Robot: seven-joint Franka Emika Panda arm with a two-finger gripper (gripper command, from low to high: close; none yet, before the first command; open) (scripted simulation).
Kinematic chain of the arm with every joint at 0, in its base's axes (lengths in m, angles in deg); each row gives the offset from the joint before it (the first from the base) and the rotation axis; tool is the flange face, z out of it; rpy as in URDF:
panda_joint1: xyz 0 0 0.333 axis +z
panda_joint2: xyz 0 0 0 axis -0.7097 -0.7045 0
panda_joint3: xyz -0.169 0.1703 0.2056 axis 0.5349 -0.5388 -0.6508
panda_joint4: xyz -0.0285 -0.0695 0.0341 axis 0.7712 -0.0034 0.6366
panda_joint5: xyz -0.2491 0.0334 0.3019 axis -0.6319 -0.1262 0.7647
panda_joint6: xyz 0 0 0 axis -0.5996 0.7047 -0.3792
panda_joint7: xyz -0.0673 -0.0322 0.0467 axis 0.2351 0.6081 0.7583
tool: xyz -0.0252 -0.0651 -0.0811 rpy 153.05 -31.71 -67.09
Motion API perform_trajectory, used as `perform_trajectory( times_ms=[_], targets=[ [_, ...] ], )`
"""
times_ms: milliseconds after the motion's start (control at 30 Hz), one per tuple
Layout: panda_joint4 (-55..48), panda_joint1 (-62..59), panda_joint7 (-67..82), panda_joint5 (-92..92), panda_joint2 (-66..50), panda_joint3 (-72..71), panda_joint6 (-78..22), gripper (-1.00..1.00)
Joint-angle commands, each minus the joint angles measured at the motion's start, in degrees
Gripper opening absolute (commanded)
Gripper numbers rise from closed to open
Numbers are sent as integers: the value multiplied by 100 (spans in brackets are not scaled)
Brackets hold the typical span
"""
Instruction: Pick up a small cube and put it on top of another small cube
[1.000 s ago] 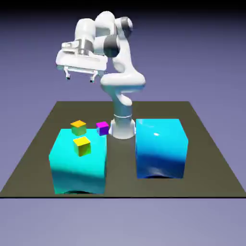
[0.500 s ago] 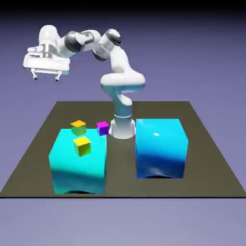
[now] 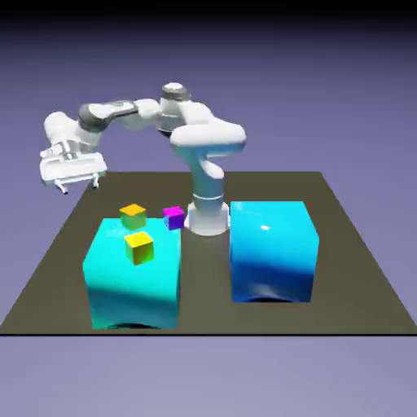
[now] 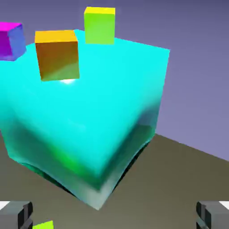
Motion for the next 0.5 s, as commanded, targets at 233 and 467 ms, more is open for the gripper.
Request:
perform_trajectory(
  times_ms=[233, 467],
  targets=[
    [-428, 167, 1342, -599, 939, 1580, -1069, 0],
    [-124, 250, 1324, -1150, 1109, 2248, -451, -100]
  ],
)
